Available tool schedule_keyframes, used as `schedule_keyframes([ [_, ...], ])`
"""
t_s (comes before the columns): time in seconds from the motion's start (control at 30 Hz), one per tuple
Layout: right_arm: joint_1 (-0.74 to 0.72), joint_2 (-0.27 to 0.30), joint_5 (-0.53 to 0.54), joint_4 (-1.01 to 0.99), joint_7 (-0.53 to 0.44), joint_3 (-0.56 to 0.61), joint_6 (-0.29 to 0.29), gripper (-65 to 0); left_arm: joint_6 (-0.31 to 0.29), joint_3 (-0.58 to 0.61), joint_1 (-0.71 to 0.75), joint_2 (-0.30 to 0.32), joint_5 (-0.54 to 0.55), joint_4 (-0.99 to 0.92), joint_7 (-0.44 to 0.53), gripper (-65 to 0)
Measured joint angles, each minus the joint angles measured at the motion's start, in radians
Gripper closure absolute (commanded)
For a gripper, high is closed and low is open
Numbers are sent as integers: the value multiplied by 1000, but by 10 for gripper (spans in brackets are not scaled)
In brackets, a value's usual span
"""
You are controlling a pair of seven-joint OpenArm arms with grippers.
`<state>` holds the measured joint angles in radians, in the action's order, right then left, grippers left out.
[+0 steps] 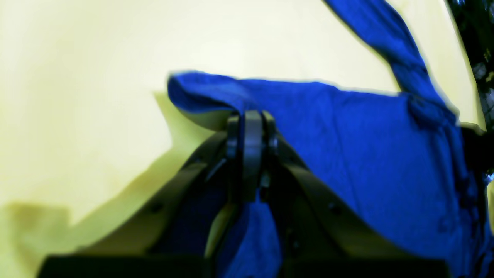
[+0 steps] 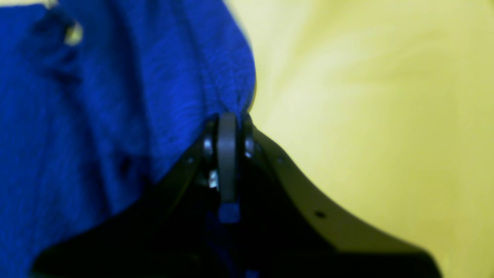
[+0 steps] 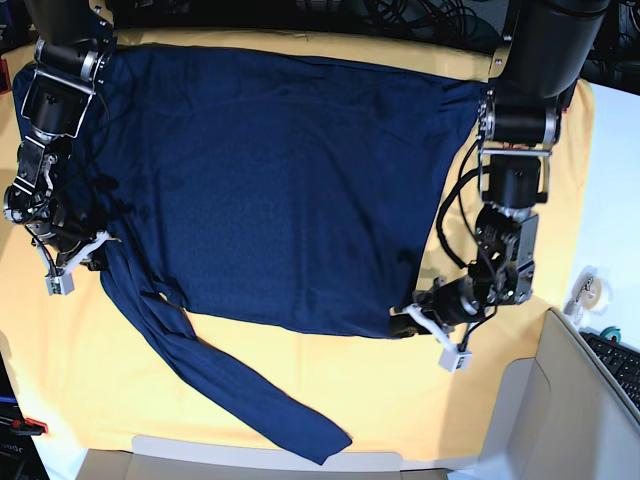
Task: Fold the T-shirt properly
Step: 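Lift the hem and fold it over toward the collar edge with both grippers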
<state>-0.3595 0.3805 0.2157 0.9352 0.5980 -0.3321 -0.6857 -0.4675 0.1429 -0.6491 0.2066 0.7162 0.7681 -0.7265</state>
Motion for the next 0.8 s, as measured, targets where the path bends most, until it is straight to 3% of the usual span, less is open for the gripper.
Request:
schedule_keyframes([
  [0.17,67,-1,-5,118,11,-5,-3,0,5,-16,142,69,-9,230,-97,0],
  [0.53,238,47,0,404,15,-5,-3,0,-1,-270,410,102,-16,691,-304,0],
  [0.8,369,42,-1,568,19,-153,-3,0,-4,-280,523,96,-7,867,-369,0],
])
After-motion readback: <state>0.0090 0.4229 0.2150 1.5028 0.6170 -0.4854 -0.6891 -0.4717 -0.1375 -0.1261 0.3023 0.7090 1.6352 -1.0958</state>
